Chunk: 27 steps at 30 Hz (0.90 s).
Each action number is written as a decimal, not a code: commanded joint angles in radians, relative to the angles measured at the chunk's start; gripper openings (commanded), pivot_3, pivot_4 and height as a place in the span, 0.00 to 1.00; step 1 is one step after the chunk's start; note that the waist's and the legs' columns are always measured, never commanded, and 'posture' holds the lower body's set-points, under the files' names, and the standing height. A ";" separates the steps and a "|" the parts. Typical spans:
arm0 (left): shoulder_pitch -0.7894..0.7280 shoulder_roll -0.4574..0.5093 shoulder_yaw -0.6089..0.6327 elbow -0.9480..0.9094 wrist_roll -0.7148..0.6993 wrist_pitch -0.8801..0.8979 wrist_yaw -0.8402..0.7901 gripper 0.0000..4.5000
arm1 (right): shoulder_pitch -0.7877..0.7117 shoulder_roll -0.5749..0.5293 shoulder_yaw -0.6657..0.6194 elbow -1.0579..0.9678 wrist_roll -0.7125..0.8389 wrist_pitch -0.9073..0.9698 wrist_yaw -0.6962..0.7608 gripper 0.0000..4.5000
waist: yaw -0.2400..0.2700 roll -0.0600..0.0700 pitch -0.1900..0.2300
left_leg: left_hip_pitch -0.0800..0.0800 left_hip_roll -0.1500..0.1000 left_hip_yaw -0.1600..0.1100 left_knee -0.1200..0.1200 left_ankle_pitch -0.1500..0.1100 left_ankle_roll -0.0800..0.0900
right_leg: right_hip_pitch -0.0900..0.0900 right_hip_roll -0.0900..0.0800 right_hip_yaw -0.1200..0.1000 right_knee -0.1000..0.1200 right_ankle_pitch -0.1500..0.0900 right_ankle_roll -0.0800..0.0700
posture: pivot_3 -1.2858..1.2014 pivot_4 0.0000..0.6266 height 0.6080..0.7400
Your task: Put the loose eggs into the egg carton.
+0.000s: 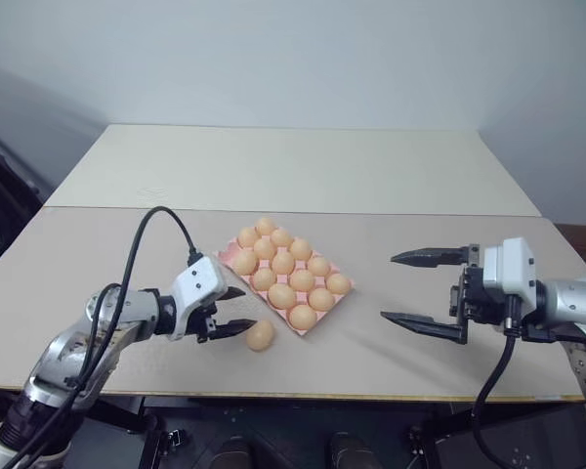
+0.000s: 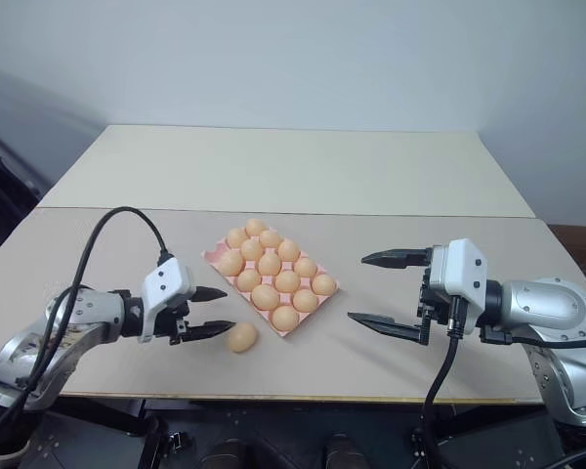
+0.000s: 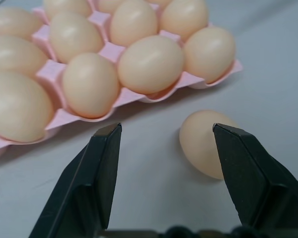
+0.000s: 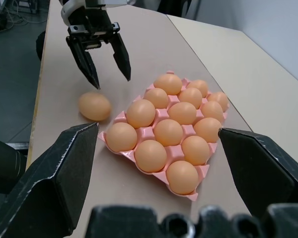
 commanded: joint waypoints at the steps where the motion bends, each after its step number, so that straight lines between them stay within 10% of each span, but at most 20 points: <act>1: -0.031 -0.033 -0.048 -0.041 0.004 -0.008 0.015 0.71 | -0.002 0.004 -0.014 -0.034 0.008 -0.016 -0.007 1.00 | 0.003 0.000 0.000 | 0.000 0.000 0.000 0.000 0.000 0.000 | 0.000 0.000 0.000 0.000 0.000 0.000 | 0.52 0.24 1.00; 21: -0.130 -0.057 -0.232 0.032 0.102 0.060 0.018 0.71 | 0.016 -0.007 -0.028 -0.056 0.010 -0.008 -0.029 1.00 | 0.000 0.000 0.000 | 0.000 0.000 0.000 0.000 0.000 0.000 | 0.000 0.000 0.000 0.000 0.000 0.000 | 0.52 0.24 1.00; 27: -0.125 -0.041 -0.215 0.036 0.116 0.067 0.034 0.37 | 0.013 -0.009 -0.029 -0.057 0.010 -0.007 -0.036 1.00 | 0.000 0.000 0.000 | 0.000 0.000 0.000 0.000 0.000 0.000 | 0.000 0.000 0.000 0.000 0.000 0.000 | 0.52 0.24 1.00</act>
